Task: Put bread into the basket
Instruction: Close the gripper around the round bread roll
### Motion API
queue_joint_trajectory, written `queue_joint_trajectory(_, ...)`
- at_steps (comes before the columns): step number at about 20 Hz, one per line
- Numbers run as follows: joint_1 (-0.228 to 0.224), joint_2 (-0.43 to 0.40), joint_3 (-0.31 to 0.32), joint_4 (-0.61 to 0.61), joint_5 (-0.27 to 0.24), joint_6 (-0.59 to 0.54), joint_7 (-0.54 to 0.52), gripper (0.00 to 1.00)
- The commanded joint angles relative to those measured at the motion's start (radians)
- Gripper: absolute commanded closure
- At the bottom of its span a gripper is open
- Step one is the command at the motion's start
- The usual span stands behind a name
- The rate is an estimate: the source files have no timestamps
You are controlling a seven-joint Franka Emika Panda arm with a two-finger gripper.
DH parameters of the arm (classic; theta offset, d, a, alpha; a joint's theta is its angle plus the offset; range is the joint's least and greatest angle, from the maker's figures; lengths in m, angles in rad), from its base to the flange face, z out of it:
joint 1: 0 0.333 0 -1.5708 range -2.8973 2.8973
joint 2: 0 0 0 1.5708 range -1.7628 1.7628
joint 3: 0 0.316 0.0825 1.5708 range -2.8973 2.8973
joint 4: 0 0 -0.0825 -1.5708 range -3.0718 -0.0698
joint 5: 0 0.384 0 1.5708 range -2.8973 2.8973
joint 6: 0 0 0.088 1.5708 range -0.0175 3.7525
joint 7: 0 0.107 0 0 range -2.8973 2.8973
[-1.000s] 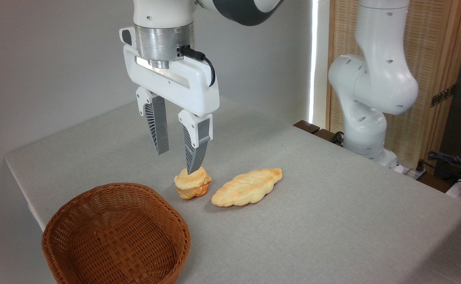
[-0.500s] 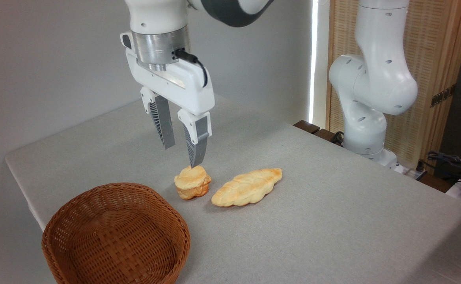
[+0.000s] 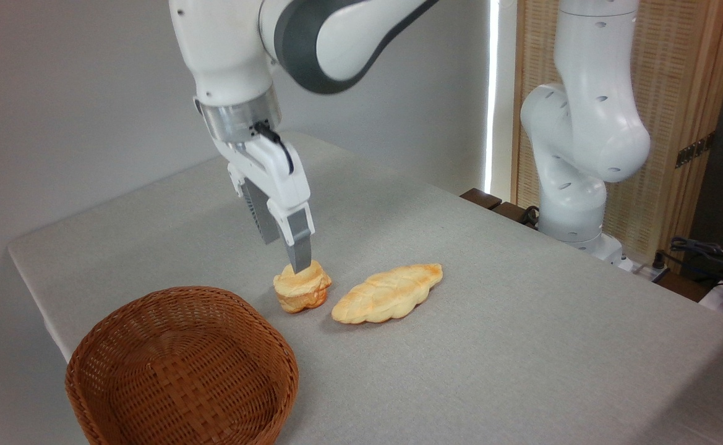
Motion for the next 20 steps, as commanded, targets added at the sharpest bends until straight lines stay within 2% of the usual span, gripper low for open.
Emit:
queue_joint_trajectory(1, -0.014, -0.008, 0.011, -0.050, 0.008, 0.047, 0.002, 0.00)
queue_joint_trajectory(12, -0.017, 0.074, 0.010, -0.056, 0.009, 0.067, 0.003, 0.00)
queue_joint_trajectory(20, -0.023, 0.084, 0.007, -0.056, 0.005, 0.065, -0.003, 0.00)
